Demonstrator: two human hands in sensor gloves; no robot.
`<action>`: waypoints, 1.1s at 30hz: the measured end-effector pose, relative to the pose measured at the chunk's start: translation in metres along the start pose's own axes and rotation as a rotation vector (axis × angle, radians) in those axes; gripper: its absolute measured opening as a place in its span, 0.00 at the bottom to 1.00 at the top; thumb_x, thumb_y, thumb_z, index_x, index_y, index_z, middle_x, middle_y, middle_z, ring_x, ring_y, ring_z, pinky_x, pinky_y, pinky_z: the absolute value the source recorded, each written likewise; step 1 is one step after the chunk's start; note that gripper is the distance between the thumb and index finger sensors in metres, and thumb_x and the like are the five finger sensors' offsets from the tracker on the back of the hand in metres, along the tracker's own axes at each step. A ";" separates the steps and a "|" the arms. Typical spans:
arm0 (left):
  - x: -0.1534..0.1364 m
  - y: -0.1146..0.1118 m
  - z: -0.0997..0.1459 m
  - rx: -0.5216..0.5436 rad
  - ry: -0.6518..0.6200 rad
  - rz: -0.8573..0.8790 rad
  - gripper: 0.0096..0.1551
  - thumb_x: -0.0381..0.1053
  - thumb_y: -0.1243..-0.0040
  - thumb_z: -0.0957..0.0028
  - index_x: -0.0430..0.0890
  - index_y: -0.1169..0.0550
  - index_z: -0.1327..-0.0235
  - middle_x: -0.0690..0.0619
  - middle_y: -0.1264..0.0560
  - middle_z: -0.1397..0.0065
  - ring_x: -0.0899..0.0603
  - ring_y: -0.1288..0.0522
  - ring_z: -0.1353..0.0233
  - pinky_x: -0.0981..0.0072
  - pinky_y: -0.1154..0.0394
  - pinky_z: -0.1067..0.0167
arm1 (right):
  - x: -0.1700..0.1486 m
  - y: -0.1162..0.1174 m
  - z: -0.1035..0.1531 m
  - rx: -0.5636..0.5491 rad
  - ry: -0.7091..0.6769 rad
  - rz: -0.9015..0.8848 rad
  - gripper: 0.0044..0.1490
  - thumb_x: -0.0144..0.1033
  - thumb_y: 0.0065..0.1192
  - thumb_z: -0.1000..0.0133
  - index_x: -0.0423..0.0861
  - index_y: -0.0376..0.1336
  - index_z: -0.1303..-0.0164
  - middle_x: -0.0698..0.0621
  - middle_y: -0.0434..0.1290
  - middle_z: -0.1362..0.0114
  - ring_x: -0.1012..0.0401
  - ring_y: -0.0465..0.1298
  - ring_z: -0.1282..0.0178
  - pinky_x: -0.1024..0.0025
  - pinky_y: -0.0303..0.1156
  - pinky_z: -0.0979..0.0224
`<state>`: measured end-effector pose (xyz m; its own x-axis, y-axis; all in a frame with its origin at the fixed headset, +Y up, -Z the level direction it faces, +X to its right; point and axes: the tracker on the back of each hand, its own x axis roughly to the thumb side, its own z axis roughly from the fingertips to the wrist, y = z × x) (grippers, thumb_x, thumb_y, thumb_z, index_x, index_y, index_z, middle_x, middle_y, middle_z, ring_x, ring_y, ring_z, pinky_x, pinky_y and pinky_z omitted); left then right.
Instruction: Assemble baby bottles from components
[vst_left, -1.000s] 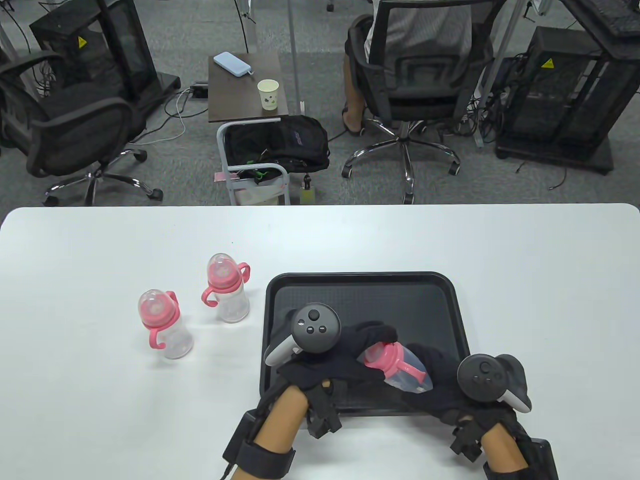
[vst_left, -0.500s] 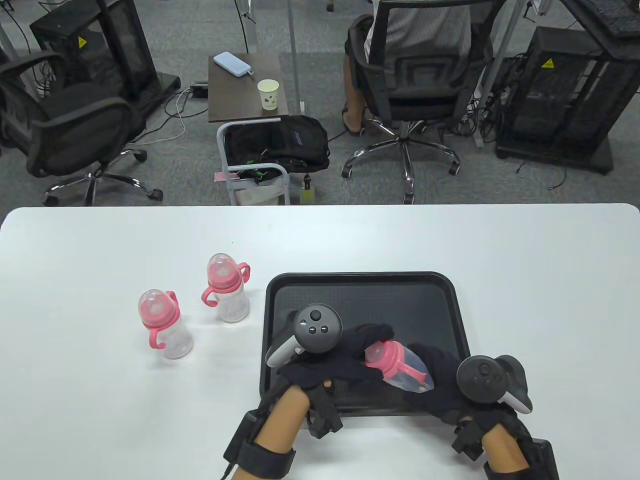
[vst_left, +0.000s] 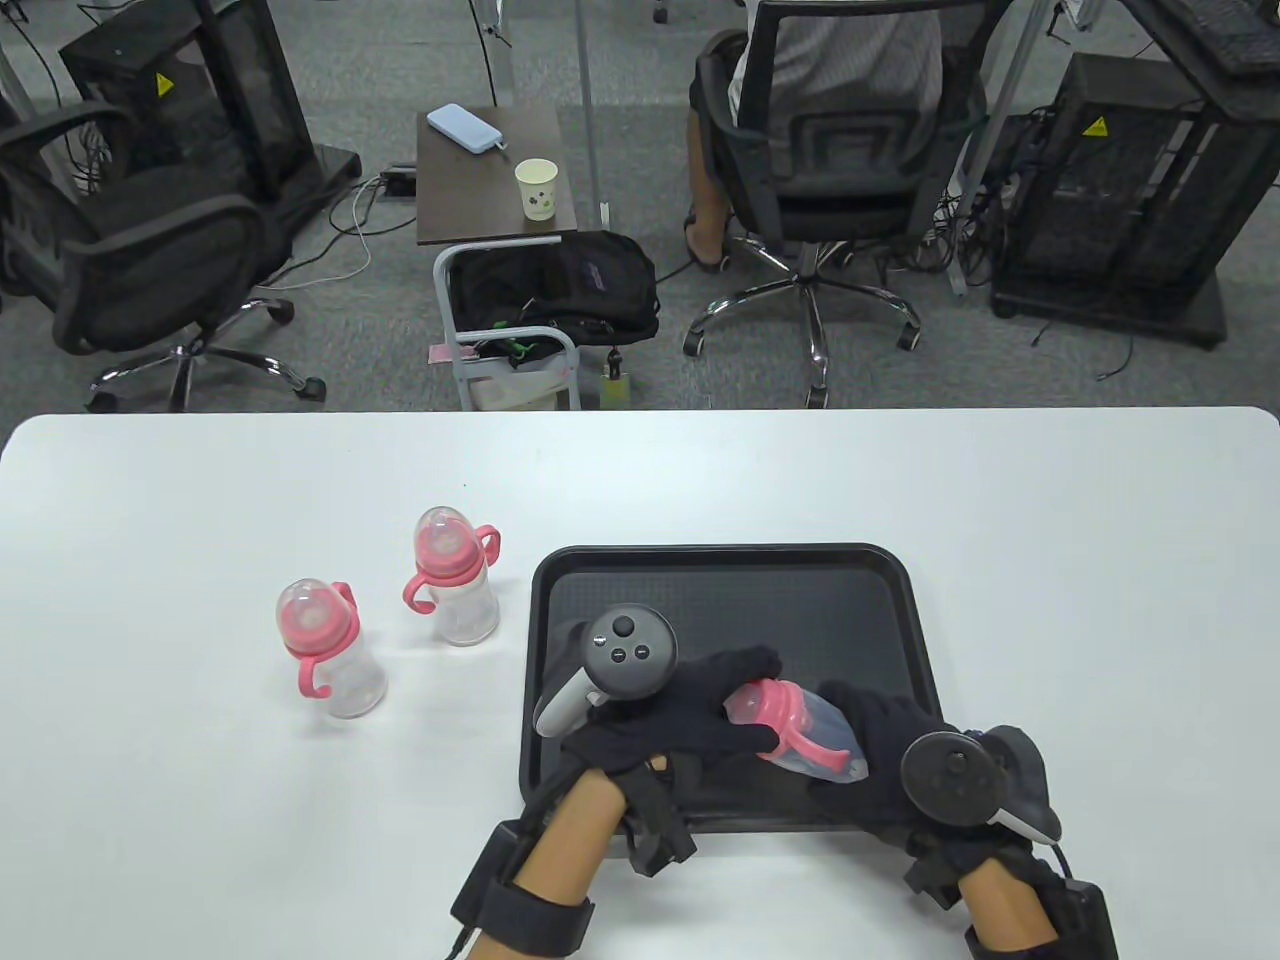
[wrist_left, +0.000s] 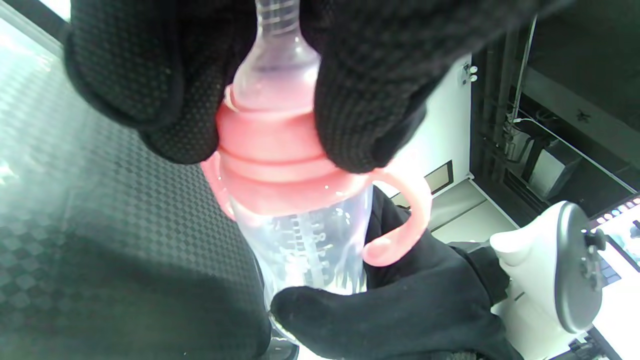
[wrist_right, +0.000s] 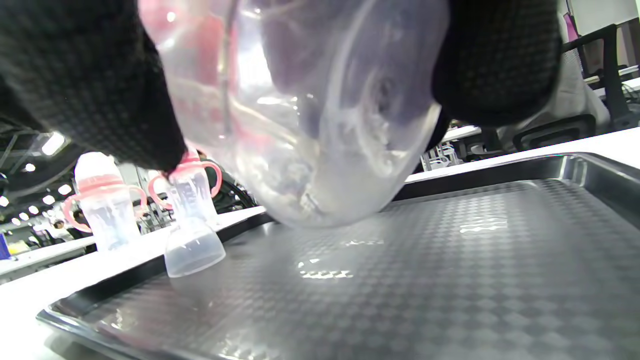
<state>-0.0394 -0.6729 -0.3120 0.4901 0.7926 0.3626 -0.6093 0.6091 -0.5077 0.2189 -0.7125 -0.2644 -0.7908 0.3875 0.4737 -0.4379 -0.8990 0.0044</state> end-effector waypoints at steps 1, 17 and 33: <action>0.002 0.001 0.001 0.003 -0.019 -0.025 0.47 0.56 0.22 0.52 0.51 0.30 0.18 0.40 0.29 0.18 0.33 0.13 0.42 0.50 0.14 0.47 | 0.000 0.000 0.000 0.018 0.001 -0.037 0.60 0.60 0.84 0.54 0.40 0.58 0.21 0.39 0.74 0.26 0.37 0.79 0.36 0.45 0.80 0.48; -0.021 0.050 0.036 0.308 0.094 -0.047 0.46 0.63 0.21 0.52 0.57 0.28 0.20 0.48 0.26 0.21 0.33 0.21 0.30 0.43 0.23 0.39 | -0.015 0.001 -0.001 0.061 0.032 -0.153 0.61 0.60 0.81 0.51 0.39 0.55 0.19 0.38 0.70 0.24 0.37 0.76 0.33 0.45 0.80 0.46; -0.109 0.035 0.032 0.257 0.535 -0.355 0.46 0.63 0.22 0.53 0.57 0.29 0.19 0.47 0.31 0.17 0.32 0.27 0.24 0.42 0.26 0.36 | -0.017 0.000 0.000 0.075 0.047 -0.173 0.61 0.61 0.81 0.50 0.39 0.55 0.19 0.38 0.70 0.24 0.37 0.76 0.33 0.45 0.80 0.46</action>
<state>-0.1339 -0.7374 -0.3445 0.8872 0.4614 0.0038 -0.4511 0.8689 -0.2039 0.2325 -0.7193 -0.2727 -0.7264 0.5450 0.4187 -0.5371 -0.8303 0.1489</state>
